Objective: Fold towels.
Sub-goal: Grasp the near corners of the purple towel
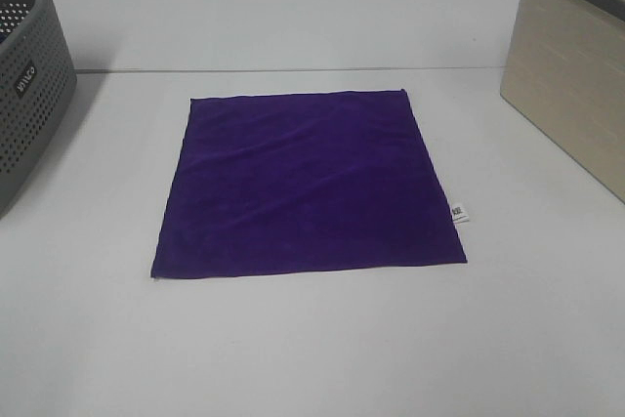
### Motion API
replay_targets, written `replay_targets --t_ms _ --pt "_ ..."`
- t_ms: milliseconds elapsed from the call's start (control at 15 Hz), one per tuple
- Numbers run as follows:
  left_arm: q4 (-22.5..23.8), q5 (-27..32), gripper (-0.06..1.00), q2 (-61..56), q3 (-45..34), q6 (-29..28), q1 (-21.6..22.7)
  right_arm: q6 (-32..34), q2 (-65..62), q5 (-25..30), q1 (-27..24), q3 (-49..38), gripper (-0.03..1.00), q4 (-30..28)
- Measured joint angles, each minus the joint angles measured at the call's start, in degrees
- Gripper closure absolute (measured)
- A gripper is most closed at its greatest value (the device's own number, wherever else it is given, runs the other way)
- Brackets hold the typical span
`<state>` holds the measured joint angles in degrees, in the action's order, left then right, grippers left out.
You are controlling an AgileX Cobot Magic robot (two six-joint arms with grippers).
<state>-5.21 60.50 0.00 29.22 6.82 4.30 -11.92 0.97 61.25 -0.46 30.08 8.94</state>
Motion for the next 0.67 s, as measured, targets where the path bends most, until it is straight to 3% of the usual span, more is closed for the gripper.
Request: replay_targets --t_ms 133,267,400,467,533,600,667 --pt "3.9 7.6 -0.04 19.0 10.0 0.0 -0.3 6.2 19.0 0.4 0.0 8.8 -0.02 1.5" --pt "7.2 9.0 -0.04 35.1 19.4 -0.3 -0.9 8.2 39.6 1.0 0.0 18.3 -0.02 1.7" --pt "7.3 8.9 -0.04 47.3 25.1 0.3 -1.0 5.3 54.1 1.3 0.0 24.7 -0.02 2.6" --pt "7.0 8.5 -0.04 53.2 26.8 1.5 -1.0 -0.1 65.7 0.3 0.0 29.0 -0.02 6.5" --pt "5.7 7.7 -0.04 58.3 27.1 2.3 -1.0 -2.1 68.7 -0.5 0.0 29.9 -0.02 8.2" --pt "1.1 5.8 -0.04 62.7 26.8 3.8 -1.0 -5.3 72.9 -2.4 0.0 30.4 -0.02 11.2" --pt "-6.9 2.9 -0.04 66.3 25.5 6.9 -1.0 -7.8 75.2 -4.5 -0.5 30.4 -0.02 13.9"
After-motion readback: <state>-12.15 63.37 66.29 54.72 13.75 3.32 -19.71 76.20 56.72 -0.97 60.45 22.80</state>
